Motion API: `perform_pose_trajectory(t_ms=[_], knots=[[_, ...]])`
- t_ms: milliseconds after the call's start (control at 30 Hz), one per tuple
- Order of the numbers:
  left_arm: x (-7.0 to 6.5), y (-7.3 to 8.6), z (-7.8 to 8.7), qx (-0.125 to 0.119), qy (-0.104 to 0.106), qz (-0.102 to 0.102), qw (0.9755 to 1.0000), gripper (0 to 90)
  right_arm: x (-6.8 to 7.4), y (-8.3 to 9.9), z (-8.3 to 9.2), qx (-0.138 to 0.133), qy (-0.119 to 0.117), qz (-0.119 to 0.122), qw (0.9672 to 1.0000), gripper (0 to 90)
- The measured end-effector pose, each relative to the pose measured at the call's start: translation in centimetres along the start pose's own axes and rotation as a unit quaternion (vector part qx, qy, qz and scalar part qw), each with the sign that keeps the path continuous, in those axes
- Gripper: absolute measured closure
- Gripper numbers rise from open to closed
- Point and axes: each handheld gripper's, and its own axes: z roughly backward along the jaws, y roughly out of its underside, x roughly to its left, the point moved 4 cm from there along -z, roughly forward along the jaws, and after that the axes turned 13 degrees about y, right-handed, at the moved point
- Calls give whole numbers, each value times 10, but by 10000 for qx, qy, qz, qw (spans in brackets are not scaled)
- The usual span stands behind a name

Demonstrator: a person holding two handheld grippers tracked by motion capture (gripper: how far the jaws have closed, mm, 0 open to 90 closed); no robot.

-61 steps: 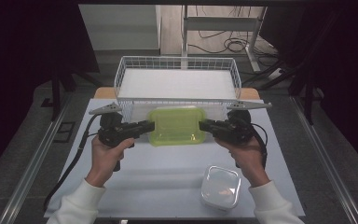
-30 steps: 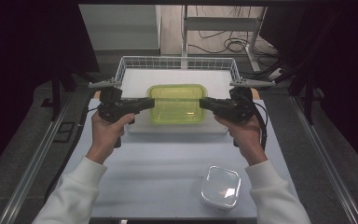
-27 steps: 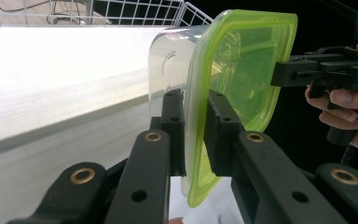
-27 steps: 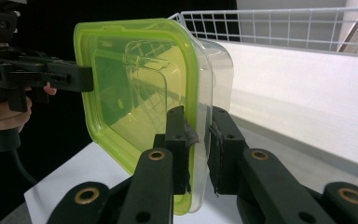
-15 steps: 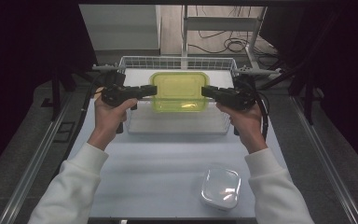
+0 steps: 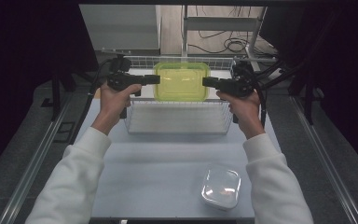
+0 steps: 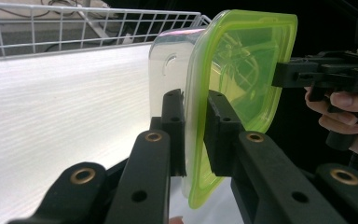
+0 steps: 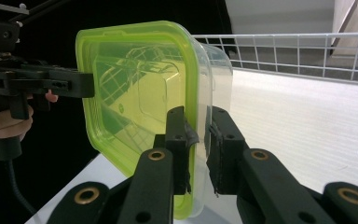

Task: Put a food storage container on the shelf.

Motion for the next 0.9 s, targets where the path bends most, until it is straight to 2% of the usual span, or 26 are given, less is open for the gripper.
perform_pose_trajectory(t_ms=[200,433,767,900], knots=[[15,-3,-5,79,-68,151,9998,794,-8,-2,-18,152,14,-139,9998,787],[27,-3,-11,163,-81,311,9993,795,-16,-2,-31,306,20,-282,9991,786],[39,0,-19,213,-144,551,9981,795,-23,0,-43,531,99,-533,9971,785],[43,-2,-20,183,-120,638,9977,795,-26,-1,-48,528,65,-630,9966,784]])
